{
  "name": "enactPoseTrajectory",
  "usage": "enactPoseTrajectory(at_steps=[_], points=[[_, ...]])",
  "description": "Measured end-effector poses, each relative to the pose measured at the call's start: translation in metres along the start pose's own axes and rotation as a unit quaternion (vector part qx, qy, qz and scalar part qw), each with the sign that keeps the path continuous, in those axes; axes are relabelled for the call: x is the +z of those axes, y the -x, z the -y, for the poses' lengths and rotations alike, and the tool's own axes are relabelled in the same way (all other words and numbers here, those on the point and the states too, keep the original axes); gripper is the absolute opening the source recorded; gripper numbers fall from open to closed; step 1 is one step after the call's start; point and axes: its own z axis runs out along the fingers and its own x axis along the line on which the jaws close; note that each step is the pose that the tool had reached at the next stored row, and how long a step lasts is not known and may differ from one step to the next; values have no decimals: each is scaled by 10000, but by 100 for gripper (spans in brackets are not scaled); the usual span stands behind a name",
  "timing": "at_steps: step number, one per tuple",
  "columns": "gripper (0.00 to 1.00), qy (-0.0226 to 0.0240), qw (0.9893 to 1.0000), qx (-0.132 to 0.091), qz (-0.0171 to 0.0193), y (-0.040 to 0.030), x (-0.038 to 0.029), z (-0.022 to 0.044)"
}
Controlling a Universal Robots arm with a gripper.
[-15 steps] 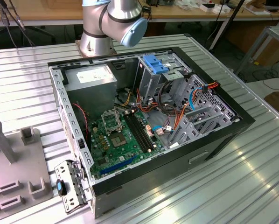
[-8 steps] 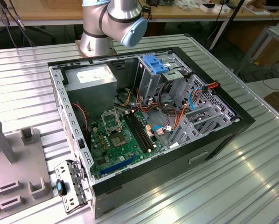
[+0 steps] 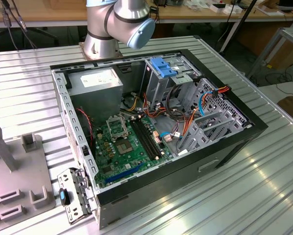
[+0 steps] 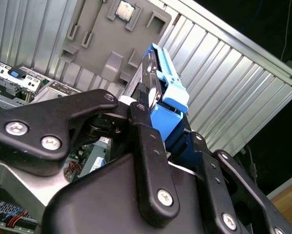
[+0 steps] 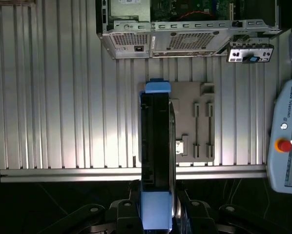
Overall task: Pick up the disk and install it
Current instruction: 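Pick up the disk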
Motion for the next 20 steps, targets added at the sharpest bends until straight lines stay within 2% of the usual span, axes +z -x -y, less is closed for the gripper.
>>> enactPoseTrajectory(at_steps=[8, 13, 18, 20], points=[[37, 0, 10000, 0, 0, -2, -1, -99], [37, 0, 10000, 0, 0, -5, -2, -204], [37, 0, 10000, 0, 0, -7, -3, -255], [37, 0, 10000, 0, 0, -8, -4, -302]])
